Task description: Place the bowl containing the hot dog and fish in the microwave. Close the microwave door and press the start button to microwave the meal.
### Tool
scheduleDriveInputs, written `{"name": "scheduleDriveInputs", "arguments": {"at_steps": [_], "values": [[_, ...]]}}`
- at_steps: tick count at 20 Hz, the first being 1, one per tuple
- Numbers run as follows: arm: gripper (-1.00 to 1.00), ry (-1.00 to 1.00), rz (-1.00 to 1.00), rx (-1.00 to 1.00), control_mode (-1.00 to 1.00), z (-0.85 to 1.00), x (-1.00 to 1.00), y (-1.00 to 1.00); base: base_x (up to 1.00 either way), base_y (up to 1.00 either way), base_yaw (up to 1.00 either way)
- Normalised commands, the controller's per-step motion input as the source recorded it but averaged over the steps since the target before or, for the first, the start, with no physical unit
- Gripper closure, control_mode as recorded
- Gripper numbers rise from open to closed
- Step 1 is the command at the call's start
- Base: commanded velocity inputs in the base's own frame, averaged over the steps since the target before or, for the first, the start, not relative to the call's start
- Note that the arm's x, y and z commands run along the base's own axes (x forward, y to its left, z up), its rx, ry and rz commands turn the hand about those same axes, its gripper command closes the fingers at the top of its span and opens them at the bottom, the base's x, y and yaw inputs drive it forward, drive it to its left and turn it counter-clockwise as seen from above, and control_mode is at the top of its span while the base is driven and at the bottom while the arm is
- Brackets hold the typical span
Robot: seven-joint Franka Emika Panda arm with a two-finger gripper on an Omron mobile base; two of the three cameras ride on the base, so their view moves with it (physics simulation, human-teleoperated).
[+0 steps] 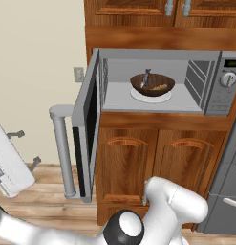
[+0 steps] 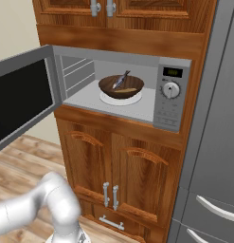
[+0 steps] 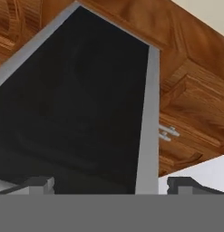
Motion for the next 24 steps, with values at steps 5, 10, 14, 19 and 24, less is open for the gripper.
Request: {"name": "scheduleDriveInputs", "arguments": {"at_steps": [5,10,14,19,24], "values": [[-1.00,0.00,-0.22,0.00,-1.00,-0.01,0.44,0.00,0.00,0.00,0.00],[-1.00,0.00,-0.21,0.00,-1.00,0.00,0.13,-0.38,0.00,0.00,0.00],[-1.00,0.00,-0.22,0.01,-1.00,-0.01,-0.02,-0.87,0.00,0.00,0.00],[-1.00,0.00,-0.21,0.06,-1.00,0.00,-0.27,-1.00,0.00,0.00,0.00],[-1.00,-0.05,-0.15,0.11,-1.00,0.00,-0.64,-1.00,0.00,0.00,0.00]]}}
